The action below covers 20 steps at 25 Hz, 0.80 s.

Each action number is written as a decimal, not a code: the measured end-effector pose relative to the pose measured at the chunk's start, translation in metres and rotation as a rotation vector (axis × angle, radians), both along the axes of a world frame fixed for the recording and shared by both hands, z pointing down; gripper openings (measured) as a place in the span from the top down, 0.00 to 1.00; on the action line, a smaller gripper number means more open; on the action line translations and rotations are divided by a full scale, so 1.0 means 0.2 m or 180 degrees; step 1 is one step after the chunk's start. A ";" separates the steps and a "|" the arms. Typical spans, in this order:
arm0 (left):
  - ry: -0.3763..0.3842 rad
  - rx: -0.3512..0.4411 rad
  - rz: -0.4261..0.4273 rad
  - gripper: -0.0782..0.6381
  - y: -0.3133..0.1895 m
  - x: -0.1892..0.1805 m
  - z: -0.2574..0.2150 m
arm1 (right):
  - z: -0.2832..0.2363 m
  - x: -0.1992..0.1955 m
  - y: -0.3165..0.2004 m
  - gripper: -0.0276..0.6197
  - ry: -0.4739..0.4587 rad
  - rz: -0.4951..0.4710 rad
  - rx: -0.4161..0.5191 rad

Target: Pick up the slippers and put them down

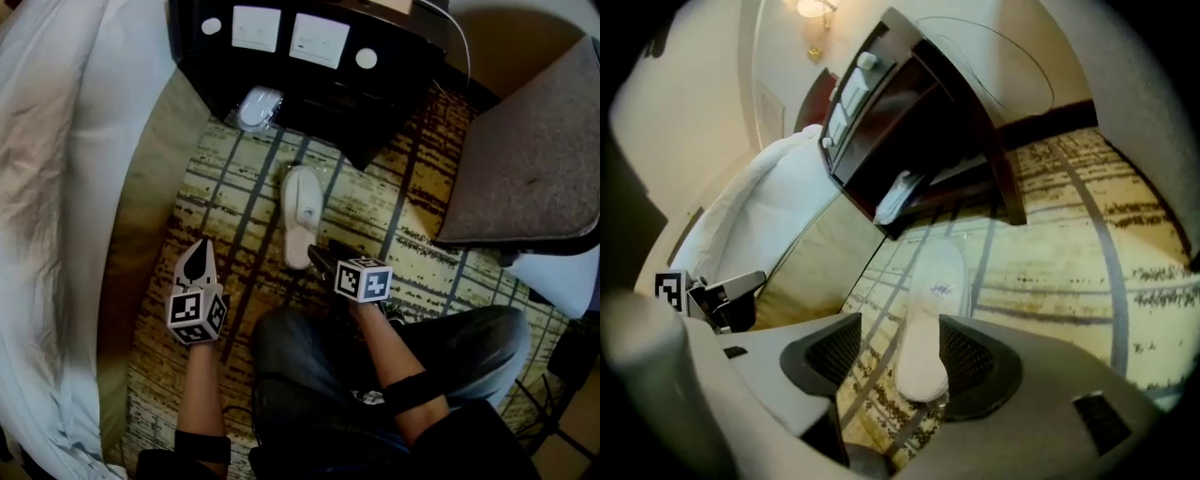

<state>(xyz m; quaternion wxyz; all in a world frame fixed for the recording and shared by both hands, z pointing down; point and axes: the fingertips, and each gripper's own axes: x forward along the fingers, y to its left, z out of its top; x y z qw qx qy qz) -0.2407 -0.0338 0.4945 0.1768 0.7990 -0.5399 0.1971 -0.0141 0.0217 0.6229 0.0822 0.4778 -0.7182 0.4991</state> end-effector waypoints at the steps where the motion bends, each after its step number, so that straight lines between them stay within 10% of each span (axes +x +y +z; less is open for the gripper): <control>1: 0.0001 -0.0017 0.0016 0.89 0.00 0.01 0.02 | 0.05 0.00 0.01 0.51 -0.0082 0.0020 -0.0082; 20: 0.0031 -0.0301 0.0320 0.89 -0.03 0.15 0.29 | 0.54 -0.02 0.10 0.46 -0.0819 0.0314 -0.0805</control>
